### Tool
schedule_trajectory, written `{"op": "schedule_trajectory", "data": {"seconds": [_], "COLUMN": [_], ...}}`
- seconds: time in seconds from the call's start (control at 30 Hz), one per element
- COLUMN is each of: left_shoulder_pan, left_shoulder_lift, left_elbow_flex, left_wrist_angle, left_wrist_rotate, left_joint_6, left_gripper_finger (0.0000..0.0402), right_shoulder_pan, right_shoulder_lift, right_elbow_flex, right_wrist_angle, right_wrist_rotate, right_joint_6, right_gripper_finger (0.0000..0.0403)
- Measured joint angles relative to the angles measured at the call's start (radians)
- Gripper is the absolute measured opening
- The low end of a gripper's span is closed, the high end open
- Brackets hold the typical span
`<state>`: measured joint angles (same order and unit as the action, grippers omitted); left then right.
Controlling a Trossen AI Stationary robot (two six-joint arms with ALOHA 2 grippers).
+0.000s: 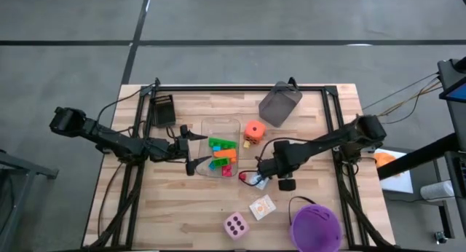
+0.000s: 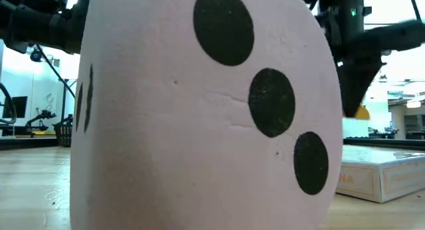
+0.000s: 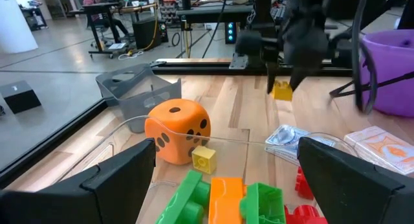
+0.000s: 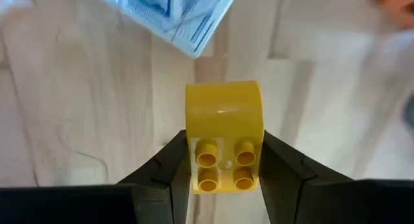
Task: Pick & Place Toys
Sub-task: Put the yellow game piece into the transparent bin
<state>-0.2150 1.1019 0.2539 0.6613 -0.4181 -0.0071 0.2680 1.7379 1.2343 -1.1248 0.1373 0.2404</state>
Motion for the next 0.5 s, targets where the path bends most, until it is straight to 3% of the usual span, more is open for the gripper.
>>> {"op": "schedule_trajectory", "data": {"seconds": [0.23,0.5], "left_shoulder_pan": [0.000,0.000], "left_shoulder_lift": [0.000,0.000], "left_elbow_flex": [0.000,0.000], "left_wrist_angle": [0.000,0.000], "left_wrist_rotate": [0.000,0.000], "left_joint_6": [0.000,0.000], "left_gripper_finger": [0.0376,0.0376], "right_shoulder_pan": [0.000,-0.003], "right_shoulder_lift": [-0.133,-0.186], "right_elbow_flex": [0.000,-0.025], "right_wrist_angle": [0.086,0.449], "right_wrist_rotate": [0.063,0.064], "right_joint_6": [-0.002,-0.189], "right_gripper_finger": [0.0133,0.0133]}}
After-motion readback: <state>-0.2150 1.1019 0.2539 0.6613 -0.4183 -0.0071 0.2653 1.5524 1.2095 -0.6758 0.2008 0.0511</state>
